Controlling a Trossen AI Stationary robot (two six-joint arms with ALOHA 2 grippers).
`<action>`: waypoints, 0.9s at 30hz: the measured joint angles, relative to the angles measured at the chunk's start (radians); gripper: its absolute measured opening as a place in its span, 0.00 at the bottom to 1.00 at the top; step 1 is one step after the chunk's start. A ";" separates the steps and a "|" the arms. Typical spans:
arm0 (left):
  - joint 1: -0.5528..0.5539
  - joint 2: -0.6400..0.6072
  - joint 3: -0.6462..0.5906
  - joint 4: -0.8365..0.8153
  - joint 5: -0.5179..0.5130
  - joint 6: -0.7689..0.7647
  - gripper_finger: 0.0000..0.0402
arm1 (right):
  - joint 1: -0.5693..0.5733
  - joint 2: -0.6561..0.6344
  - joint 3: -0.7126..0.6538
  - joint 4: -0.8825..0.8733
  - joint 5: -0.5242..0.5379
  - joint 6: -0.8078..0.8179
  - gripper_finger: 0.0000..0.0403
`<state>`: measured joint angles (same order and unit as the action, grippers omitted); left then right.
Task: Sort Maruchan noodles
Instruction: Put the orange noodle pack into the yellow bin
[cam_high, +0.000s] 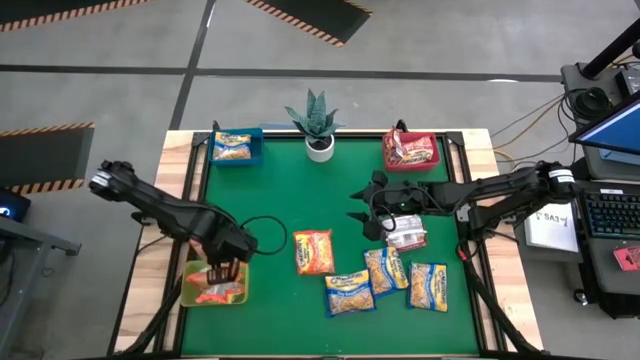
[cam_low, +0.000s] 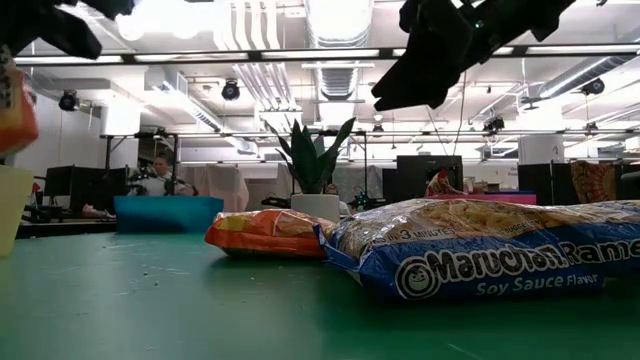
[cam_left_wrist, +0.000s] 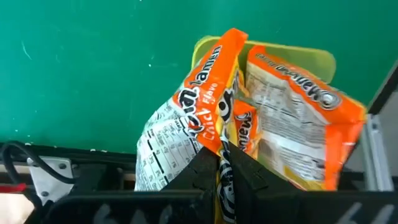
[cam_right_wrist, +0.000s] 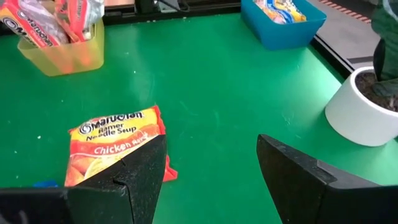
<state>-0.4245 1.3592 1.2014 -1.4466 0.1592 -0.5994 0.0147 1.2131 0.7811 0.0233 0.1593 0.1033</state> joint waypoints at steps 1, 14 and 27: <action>-0.001 0.015 -0.003 0.000 0.005 0.008 0.00 | 0.000 0.001 0.000 -0.002 0.000 -0.001 0.59; -0.019 0.120 -0.006 0.067 0.071 0.011 0.00 | 0.000 0.000 0.000 0.004 0.000 -0.017 0.59; -0.020 0.126 -0.037 0.130 0.047 -0.197 0.00 | 0.000 0.000 0.000 0.012 0.000 -0.017 0.59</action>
<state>-0.4446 1.4857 1.1644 -1.3170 0.2060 -0.7963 0.0147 1.2133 0.7807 0.0350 0.1593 0.0860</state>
